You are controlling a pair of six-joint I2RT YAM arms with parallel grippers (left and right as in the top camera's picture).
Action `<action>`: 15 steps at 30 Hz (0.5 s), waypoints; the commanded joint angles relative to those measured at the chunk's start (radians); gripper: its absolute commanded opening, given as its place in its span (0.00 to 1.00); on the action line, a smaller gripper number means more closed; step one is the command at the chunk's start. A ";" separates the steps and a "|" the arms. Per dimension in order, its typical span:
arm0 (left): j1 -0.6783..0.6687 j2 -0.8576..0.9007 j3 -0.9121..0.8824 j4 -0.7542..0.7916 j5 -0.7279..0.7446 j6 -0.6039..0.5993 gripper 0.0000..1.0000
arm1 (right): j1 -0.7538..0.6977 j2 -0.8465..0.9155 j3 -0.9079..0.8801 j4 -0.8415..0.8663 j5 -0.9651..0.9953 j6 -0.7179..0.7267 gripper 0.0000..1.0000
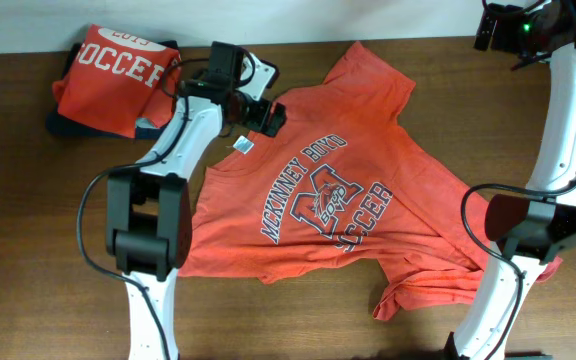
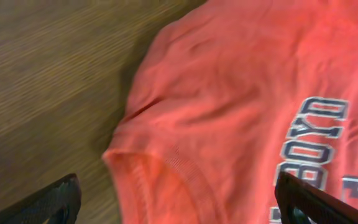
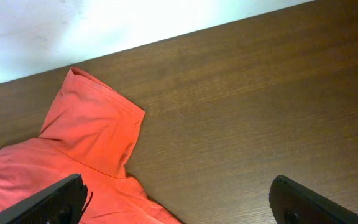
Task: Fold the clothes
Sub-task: 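Grasp the t-shirt's upper left shoulder with the left gripper and pull left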
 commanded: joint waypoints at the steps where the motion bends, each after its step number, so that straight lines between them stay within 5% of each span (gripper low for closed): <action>1: -0.012 0.013 0.016 0.061 0.080 0.019 0.90 | -0.004 0.006 -0.005 0.000 0.004 0.005 0.99; 3: -0.019 0.023 0.016 0.091 0.075 0.019 0.71 | -0.004 0.006 -0.005 0.000 0.004 0.005 0.99; 9: -0.045 0.062 0.016 0.125 -0.132 0.019 0.61 | -0.004 0.006 -0.005 0.000 0.004 0.005 0.99; 15: -0.055 0.102 0.016 0.148 -0.186 0.020 0.56 | -0.004 0.006 -0.005 0.000 0.004 0.005 0.99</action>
